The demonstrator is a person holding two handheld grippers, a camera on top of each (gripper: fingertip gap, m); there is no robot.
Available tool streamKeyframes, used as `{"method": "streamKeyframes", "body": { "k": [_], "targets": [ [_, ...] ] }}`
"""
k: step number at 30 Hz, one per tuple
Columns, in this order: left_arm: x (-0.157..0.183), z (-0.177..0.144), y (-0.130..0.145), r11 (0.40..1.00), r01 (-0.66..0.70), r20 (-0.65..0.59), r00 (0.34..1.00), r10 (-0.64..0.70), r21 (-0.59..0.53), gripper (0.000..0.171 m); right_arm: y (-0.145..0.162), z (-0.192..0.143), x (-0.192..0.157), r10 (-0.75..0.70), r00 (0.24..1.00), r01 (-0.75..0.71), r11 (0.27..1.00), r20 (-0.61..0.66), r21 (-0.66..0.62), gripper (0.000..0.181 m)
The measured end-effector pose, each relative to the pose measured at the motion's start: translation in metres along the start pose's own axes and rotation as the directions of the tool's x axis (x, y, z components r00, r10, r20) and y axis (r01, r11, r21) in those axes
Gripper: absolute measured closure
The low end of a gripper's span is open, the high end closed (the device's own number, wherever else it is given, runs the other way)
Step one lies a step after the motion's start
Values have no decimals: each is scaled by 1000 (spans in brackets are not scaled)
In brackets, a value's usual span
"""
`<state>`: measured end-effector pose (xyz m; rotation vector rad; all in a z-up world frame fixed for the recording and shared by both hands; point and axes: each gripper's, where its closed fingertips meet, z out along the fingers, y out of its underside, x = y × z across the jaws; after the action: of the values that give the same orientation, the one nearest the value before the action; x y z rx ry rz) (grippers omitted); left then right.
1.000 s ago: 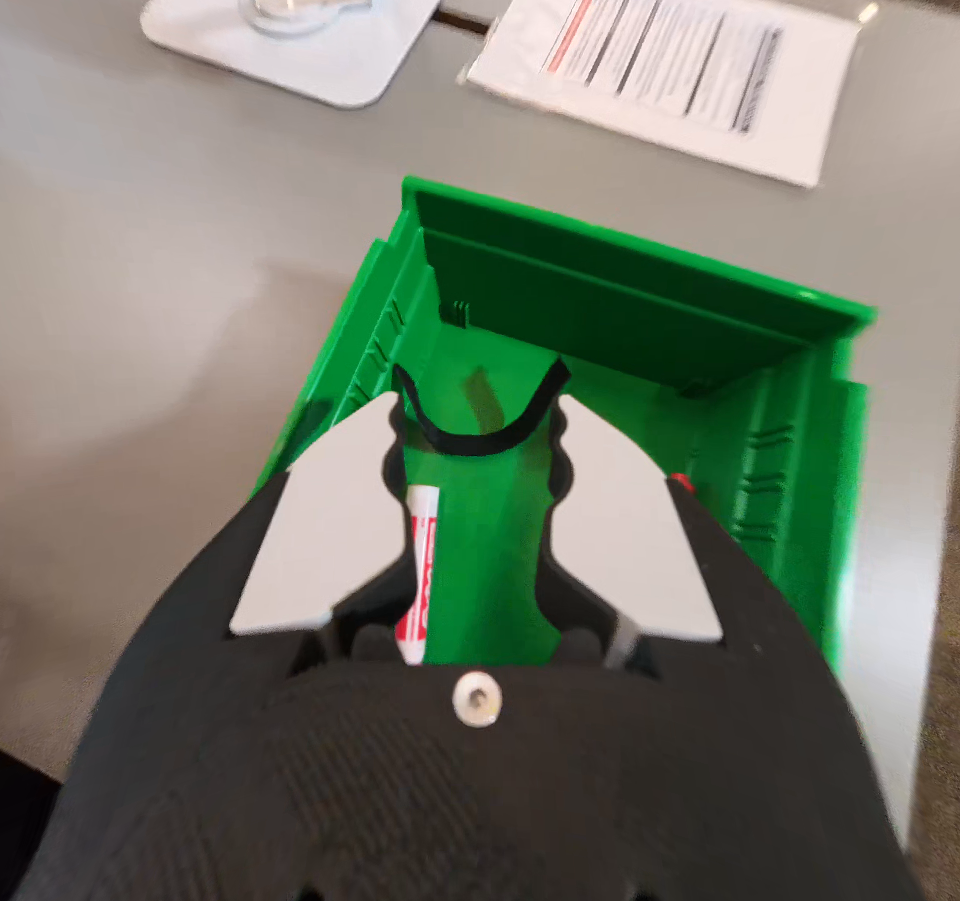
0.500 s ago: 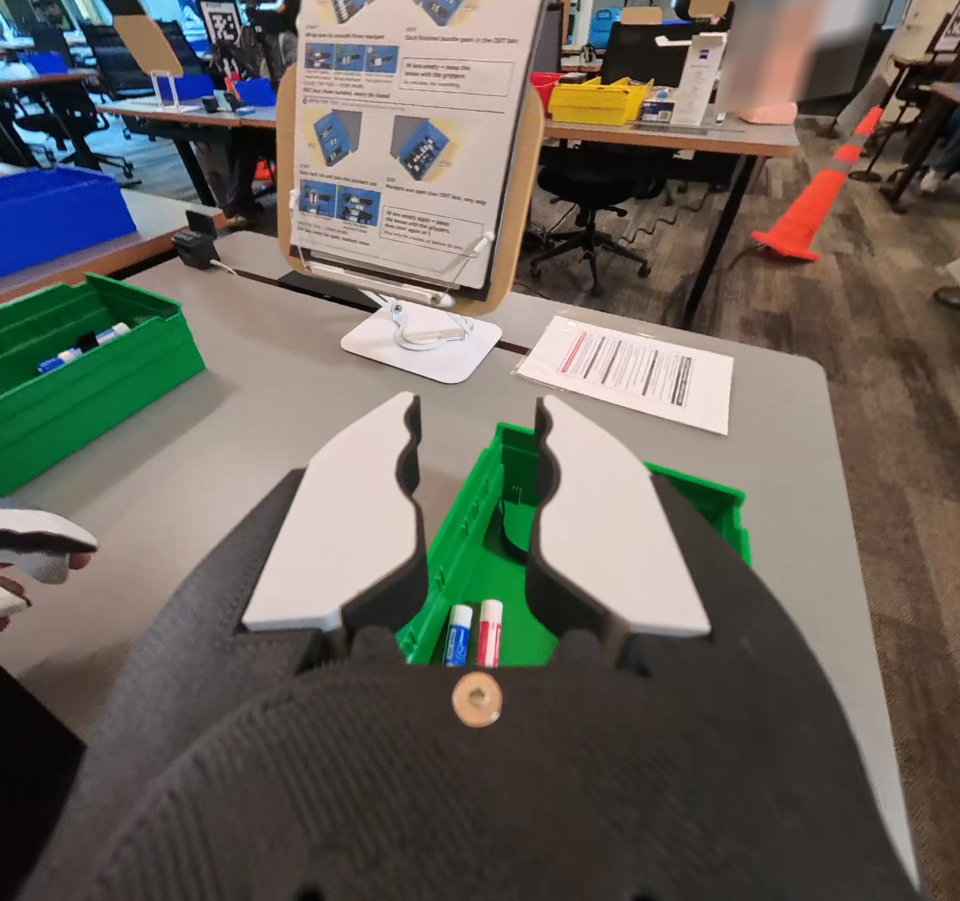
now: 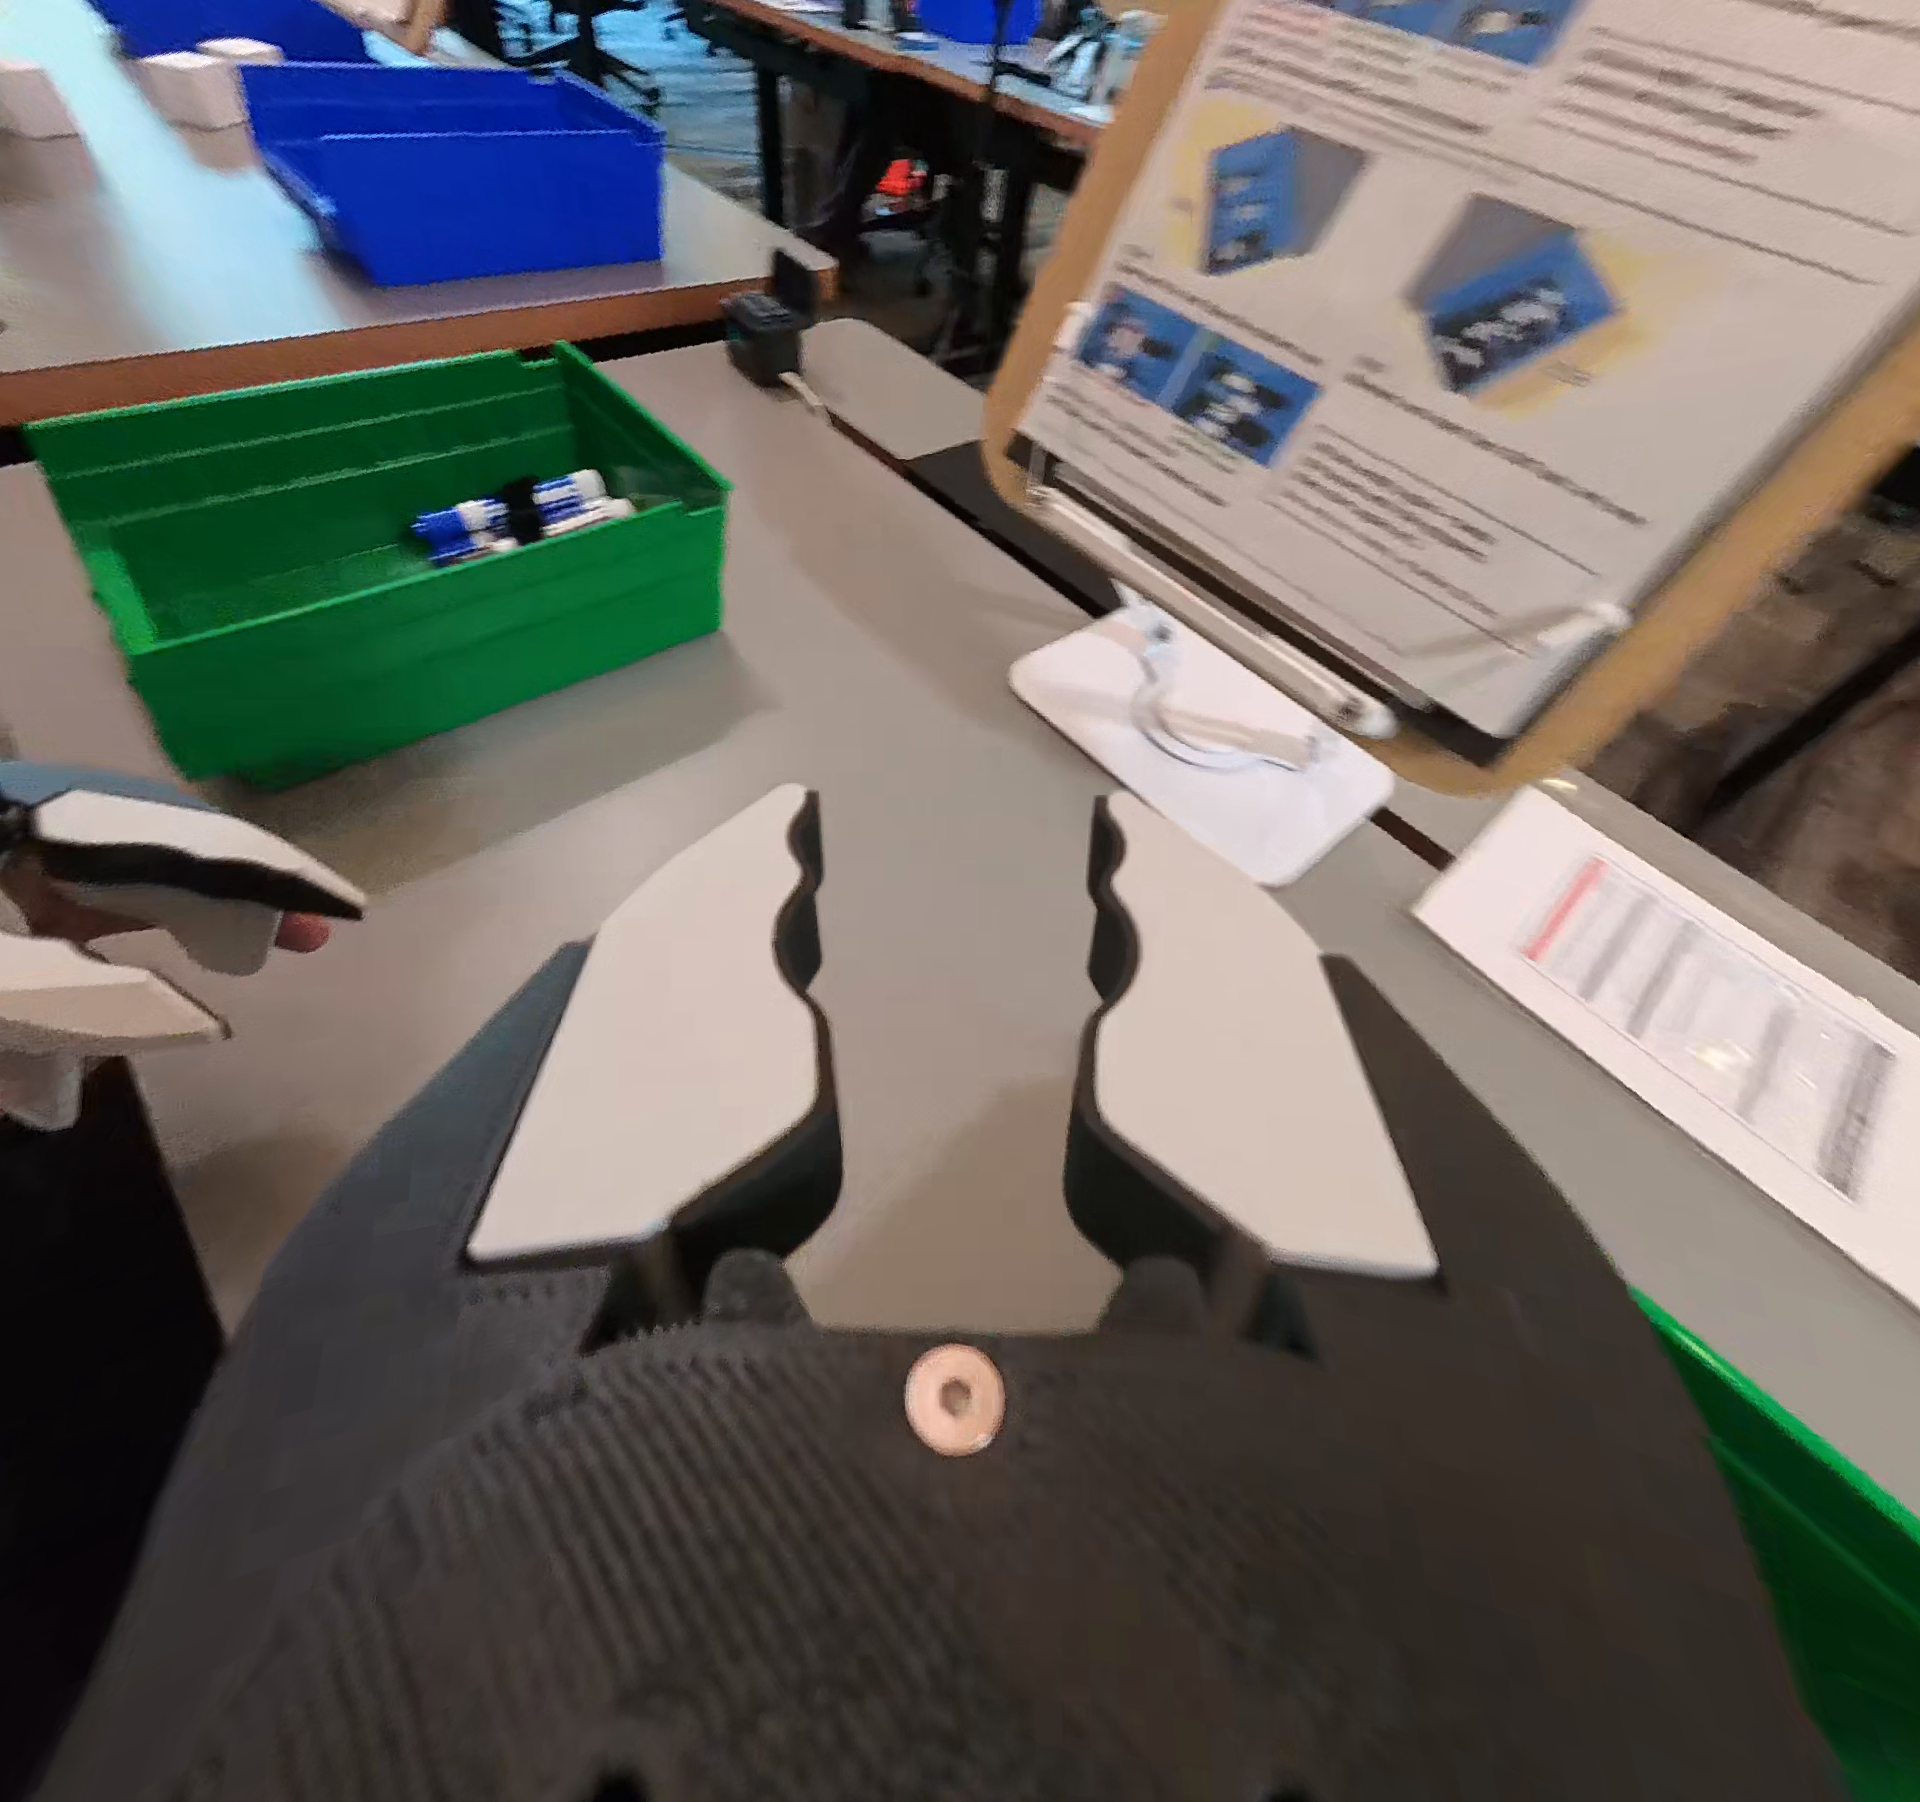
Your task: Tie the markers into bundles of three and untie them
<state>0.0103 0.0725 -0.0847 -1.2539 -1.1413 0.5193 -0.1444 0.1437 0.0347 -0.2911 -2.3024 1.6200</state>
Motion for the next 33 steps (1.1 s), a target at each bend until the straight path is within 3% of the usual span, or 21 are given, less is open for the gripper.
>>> {"method": "streamKeyframes", "body": {
  "k": [3,6,9,14,17,19,21,23,26,29,31,33],
  "targets": [
    [-18,-21,-4,1000,-21,106,994,19,20,119,-1,37,-48,-46,992,50,998,121,-35,129],
    [-34,-48,-15,994,-85,215,974,70,63,116,9,70,-83,-131,978,148,984,163,-99,126],
    [-64,-88,-27,982,-164,406,906,115,88,112,30,91,-118,-171,957,205,971,232,-127,125],
    [-109,-163,-46,965,-177,613,790,23,192,109,73,96,-189,42,874,8,995,484,-100,127],
    [-125,-193,-54,952,-263,728,682,70,155,109,91,90,-207,145,834,-111,989,533,-96,131],
    [-136,-204,-68,933,-353,799,579,162,67,110,99,85,-217,228,784,-194,973,578,-121,133],
    [-150,-205,-87,907,-414,836,470,283,-74,113,106,84,-227,282,728,-219,959,625,-178,133],
    [-169,-197,-110,882,-446,843,407,353,-155,120,110,84,-232,298,701,-213,954,647,-208,134],
    [-209,-168,-123,911,-354,813,453,365,-212,132,107,80,-229,321,695,-250,947,643,-203,135],
    [-258,-132,-97,936,-159,750,563,347,-313,119,111,71,-217,326,721,-265,945,612,-191,135],
    [-285,-121,-82,936,-78,757,567,324,-342,122,118,64,-204,322,758,-265,947,567,-184,135],
    [-304,-118,-71,902,-49,741,552,382,-429,126,124,57,-188,327,793,-276,945,514,-175,136]
  ]
}}
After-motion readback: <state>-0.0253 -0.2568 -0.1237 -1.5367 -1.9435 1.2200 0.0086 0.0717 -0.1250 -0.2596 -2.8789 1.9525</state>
